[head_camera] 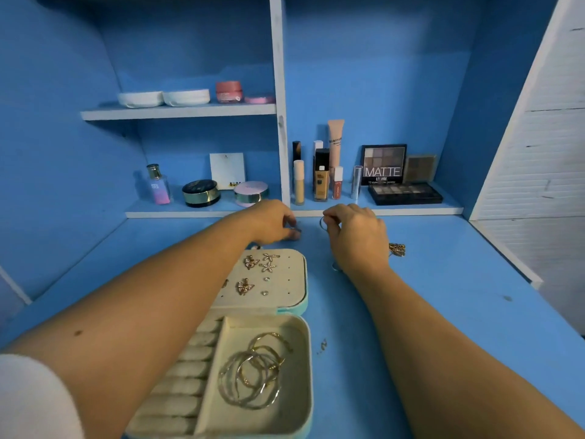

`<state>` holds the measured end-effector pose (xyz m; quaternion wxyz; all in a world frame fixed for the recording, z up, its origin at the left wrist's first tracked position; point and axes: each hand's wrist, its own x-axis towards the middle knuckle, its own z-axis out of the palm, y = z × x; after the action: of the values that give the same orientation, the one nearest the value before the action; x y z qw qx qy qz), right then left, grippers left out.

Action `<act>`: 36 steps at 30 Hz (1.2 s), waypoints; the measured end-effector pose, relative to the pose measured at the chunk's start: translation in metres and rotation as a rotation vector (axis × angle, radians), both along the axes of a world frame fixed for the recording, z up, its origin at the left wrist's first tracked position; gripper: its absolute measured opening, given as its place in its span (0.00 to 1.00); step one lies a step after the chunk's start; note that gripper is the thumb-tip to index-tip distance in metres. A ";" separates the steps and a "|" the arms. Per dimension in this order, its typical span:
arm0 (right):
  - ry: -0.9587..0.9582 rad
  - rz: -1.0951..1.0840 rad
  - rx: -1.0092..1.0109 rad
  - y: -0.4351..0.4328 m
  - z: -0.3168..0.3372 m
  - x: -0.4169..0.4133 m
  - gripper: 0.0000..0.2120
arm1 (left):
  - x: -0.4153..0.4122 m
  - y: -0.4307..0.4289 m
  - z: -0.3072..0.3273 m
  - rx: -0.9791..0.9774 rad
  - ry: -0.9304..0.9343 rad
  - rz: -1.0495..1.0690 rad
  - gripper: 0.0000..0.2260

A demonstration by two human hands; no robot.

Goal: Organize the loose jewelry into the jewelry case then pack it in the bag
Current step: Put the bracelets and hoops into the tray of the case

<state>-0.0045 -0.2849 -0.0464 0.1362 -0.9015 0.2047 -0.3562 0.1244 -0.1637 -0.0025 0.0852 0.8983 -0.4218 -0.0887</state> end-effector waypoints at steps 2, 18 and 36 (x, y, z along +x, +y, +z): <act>0.015 -0.002 0.019 -0.002 -0.001 0.000 0.11 | 0.000 -0.001 -0.002 -0.031 0.017 0.003 0.17; 0.031 0.002 0.063 -0.004 -0.002 -0.002 0.11 | -0.012 -0.006 -0.007 -0.118 0.110 0.100 0.10; -0.139 0.114 -0.047 0.005 -0.002 -0.006 0.05 | -0.134 0.143 0.006 -0.452 0.231 -0.066 0.04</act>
<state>-0.0109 -0.2803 -0.0487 0.1489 -0.8878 0.1345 -0.4142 -0.0097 -0.0203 0.0034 0.3286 0.8262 -0.4473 -0.0967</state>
